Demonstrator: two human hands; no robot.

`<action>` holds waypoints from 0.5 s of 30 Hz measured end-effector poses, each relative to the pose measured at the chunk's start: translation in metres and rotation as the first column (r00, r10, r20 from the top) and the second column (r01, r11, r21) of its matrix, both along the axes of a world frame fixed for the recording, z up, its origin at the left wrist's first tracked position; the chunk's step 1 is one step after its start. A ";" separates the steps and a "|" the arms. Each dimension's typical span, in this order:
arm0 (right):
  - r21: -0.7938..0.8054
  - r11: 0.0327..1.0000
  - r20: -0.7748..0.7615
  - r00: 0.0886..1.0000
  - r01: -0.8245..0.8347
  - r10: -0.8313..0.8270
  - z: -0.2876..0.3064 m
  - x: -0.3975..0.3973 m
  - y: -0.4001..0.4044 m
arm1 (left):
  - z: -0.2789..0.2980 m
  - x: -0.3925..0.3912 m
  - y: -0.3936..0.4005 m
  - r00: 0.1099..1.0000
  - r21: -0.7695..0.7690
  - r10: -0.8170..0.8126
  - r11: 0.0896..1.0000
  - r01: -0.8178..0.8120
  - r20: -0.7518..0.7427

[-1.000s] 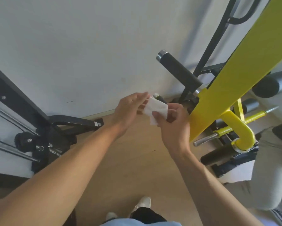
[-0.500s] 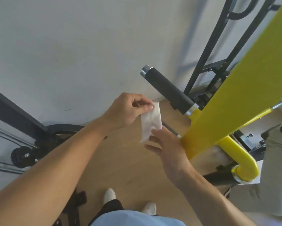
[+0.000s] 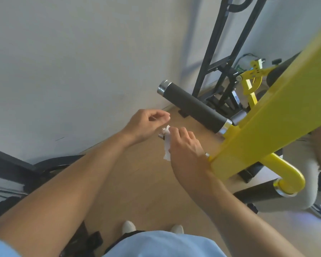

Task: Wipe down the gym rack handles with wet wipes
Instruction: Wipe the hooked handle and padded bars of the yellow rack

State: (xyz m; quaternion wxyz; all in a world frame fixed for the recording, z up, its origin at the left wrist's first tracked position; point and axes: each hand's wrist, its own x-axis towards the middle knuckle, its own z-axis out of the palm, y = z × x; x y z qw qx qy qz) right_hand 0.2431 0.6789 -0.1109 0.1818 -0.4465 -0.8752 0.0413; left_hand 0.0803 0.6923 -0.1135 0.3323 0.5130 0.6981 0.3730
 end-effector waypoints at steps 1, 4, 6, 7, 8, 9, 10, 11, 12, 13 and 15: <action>0.029 0.999 0.045 0.999 0.016 -0.017 -0.003 -0.001 0.005 | -0.006 -0.004 -0.003 0.999 0.009 0.032 0.999 -0.032 0.023; -0.101 0.992 0.185 0.981 0.071 -0.051 -0.006 -0.002 0.020 | -0.021 -0.006 -0.013 0.997 -0.014 0.022 1.000 -0.021 0.074; -0.202 0.979 0.192 0.981 0.038 0.001 -0.005 -0.005 0.027 | -0.025 0.000 -0.018 0.987 -0.012 0.016 1.000 -0.015 0.162; -0.214 0.977 0.164 0.986 0.016 0.020 -0.004 -0.008 0.028 | -0.026 0.004 -0.019 0.978 -0.009 0.012 1.000 -0.010 0.208; -0.181 0.983 0.152 0.988 0.004 0.024 -0.001 -0.010 0.027 | -0.027 0.008 -0.019 0.970 -0.004 0.001 1.000 0.000 0.244; -0.148 0.989 0.189 0.982 0.006 0.022 0.000 -0.011 0.026 | -0.028 0.011 -0.018 0.966 0.005 -0.008 1.000 0.007 0.259; -0.105 0.994 0.255 0.967 0.033 -0.005 0.004 -0.011 0.024 | -0.029 0.014 -0.018 0.965 0.016 -0.008 1.000 0.004 0.261; -0.038 0.998 0.326 0.944 0.057 -0.041 0.005 -0.008 0.023 | -0.031 0.016 -0.017 0.964 0.022 0.002 1.000 -0.008 0.267; 0.067 0.994 0.423 0.900 0.085 -0.106 0.010 -0.003 0.021 | -0.032 0.018 -0.016 0.957 0.022 0.015 1.000 -0.022 0.288; 0.147 0.985 0.533 0.832 0.092 -0.157 0.017 0.003 0.017 | -0.033 0.020 -0.016 0.949 0.013 0.024 0.999 -0.030 0.316; 0.150 0.986 0.755 0.635 0.074 -0.163 0.023 0.011 0.009 | -0.034 0.022 -0.016 0.930 -0.005 0.036 0.999 -0.036 0.366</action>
